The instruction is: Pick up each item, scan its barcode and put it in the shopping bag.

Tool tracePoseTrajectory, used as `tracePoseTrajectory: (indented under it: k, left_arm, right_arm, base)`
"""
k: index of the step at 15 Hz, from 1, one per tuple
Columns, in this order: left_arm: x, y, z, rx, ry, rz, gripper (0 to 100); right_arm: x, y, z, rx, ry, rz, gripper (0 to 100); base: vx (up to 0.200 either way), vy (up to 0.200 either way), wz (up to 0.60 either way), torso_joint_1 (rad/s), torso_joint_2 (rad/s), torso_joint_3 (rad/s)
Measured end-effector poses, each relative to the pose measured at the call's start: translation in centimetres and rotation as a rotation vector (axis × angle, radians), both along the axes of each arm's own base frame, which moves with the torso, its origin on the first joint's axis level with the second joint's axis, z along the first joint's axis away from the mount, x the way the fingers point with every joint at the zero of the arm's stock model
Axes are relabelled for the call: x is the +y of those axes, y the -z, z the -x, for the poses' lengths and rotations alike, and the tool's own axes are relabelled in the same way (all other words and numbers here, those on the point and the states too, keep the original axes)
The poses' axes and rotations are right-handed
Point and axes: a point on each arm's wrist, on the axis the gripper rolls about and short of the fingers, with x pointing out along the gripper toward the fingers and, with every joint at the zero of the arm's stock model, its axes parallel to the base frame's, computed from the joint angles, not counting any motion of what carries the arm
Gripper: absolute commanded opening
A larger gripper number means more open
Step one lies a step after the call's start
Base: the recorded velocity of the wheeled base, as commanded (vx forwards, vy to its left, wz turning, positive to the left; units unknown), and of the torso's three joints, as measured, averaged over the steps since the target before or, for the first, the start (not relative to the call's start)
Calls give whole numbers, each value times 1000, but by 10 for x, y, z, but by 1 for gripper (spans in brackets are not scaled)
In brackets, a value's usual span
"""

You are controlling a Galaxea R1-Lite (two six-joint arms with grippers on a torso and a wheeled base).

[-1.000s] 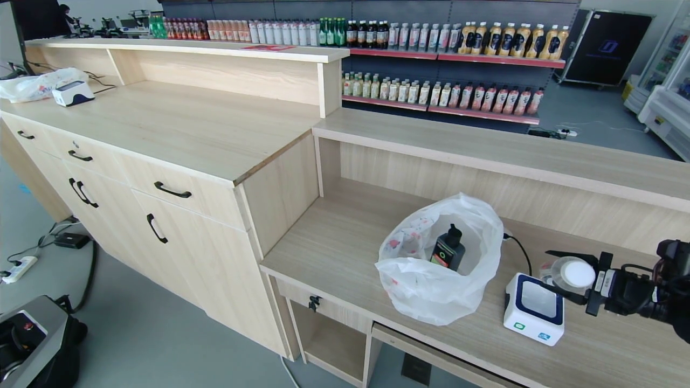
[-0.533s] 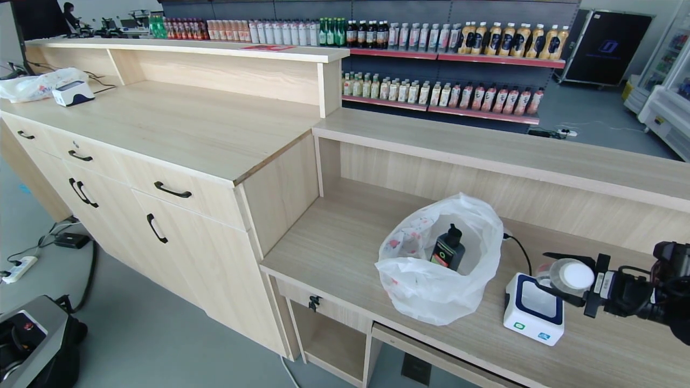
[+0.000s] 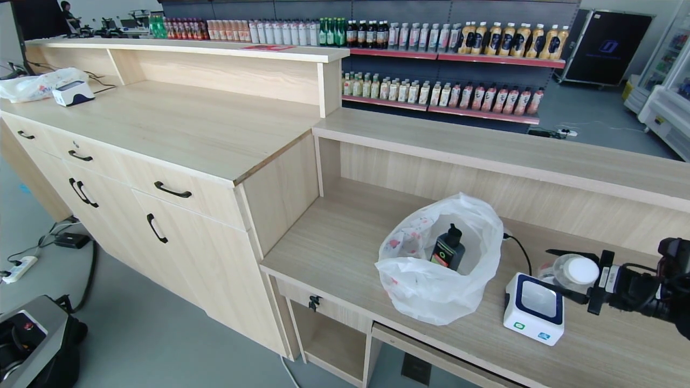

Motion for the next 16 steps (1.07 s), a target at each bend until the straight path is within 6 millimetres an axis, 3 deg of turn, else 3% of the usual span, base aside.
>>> tracePoseTrajectory:
  k: [4, 8, 12, 16]
  left_arm:
    - [0, 0, 0, 0, 0, 0, 100]
    - [0, 0, 0, 0, 0, 0, 100]
    - [0, 0, 0, 0, 1, 0, 100]
    - [0, 0, 0, 0, 0, 0, 100]
  right_arm:
    - [4, -59, 16, 39, 56, -139, 0]
    - [13, -115, 51, 6, 95, -189, 0]
    - [24, -141, 81, 5, 129, -216, 0]
    - [36, -157, 94, 50, 220, -328, 0]
  base:
    - [0, 0, 0, 0, 0, 0]
    - [0, 0, 150, 1, 1, 1]
    - [0, 0, 600, -2, 1, 1]
    - [0, 0, 600, 5, 1, 0]
